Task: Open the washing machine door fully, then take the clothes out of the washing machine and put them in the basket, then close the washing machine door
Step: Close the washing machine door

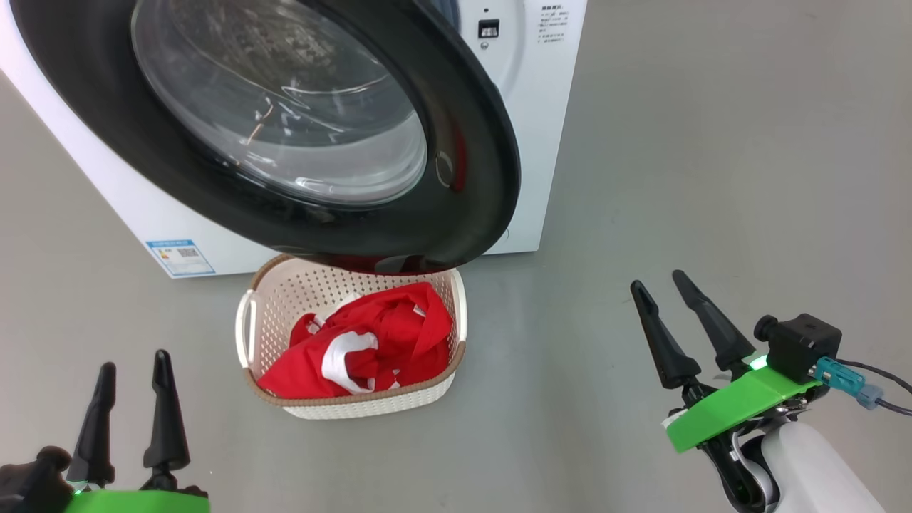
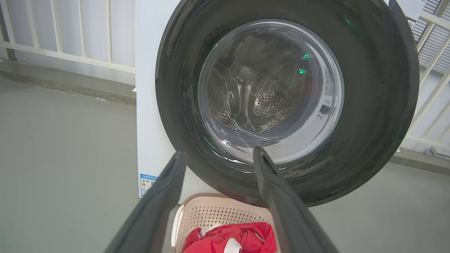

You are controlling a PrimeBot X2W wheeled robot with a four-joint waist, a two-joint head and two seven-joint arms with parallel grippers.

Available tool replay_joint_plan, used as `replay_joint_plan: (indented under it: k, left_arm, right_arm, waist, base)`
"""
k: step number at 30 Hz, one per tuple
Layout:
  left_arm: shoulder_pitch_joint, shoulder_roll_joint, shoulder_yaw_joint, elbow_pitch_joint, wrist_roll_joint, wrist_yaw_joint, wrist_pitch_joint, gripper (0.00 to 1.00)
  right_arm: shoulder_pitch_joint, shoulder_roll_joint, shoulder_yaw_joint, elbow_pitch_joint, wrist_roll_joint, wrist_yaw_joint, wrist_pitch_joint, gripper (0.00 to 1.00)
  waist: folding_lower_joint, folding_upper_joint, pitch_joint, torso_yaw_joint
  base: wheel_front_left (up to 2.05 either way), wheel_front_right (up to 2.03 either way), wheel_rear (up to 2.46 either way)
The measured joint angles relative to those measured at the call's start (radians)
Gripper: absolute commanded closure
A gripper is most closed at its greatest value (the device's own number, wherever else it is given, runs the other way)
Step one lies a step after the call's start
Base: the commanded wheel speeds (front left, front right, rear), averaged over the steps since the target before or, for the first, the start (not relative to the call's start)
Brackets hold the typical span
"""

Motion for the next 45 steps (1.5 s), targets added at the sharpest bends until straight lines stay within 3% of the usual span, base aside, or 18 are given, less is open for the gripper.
replay_joint_plan:
  k: [2, 4, 5, 6, 24, 45]
  left_arm:
    - [0.0, -0.012, 0.006, -0.001, -0.011, -0.008, 0.0, 0.0]
    - [-0.001, -0.015, 0.006, -0.001, -0.012, -0.009, 0.0, 0.0]
    - [-0.001, -0.017, 0.006, -0.002, -0.012, -0.01, 0.0, 0.0]
    - [-0.002, -0.018, 0.006, -0.002, -0.012, -0.01, 0.0, 0.0]
    - [-0.072, -0.023, -0.011, -0.008, -0.012, -0.021, 0.0, 0.0]
    - [-0.161, -0.051, -0.017, 0.007, -0.011, -0.054, 0.0, 0.0]
  right_arm:
    - [-0.003, -0.002, 0.009, -0.011, 0.0, 0.0, 0.0, 0.6]
    - [-0.007, -0.002, 0.014, -0.014, 0.0, 0.0, 0.0, 0.79]
    - [-0.013, -0.002, 0.018, -0.017, 0.0, 0.0, 0.0, 0.97]
    - [-0.022, -0.003, 0.024, -0.02, 0.0, 0.0, 0.0, 1.0]
    - [-0.244, -0.049, 0.218, -0.047, 0.0, 0.0, 0.0, 1.0]
    - [-0.436, -0.09, 0.259, 0.036, -0.008, 0.0, 0.0, 1.0]
  waist:
    - [-0.0001, 0.0, 0.006, 0.002]
    - [0.0, -0.0001, 0.009, 0.003]
    - [0.0, 0.0, 0.013, 0.004]
    - [0.0, 0.0, 0.016, 0.006]
    - [-0.0001, 0.0, 0.119, 0.044]
    - [0.0, 0.0, 0.257, 0.132]
  base:
    - [0.0, 0.0, 0.0]
    - [0.0, 0.0, 0.0]
    - [0.0, 0.0, 0.0]
    - [0.0, 0.0, 0.0]
    - [0.0, 0.0, 0.0]
    - [0.0, 0.0, 0.0]
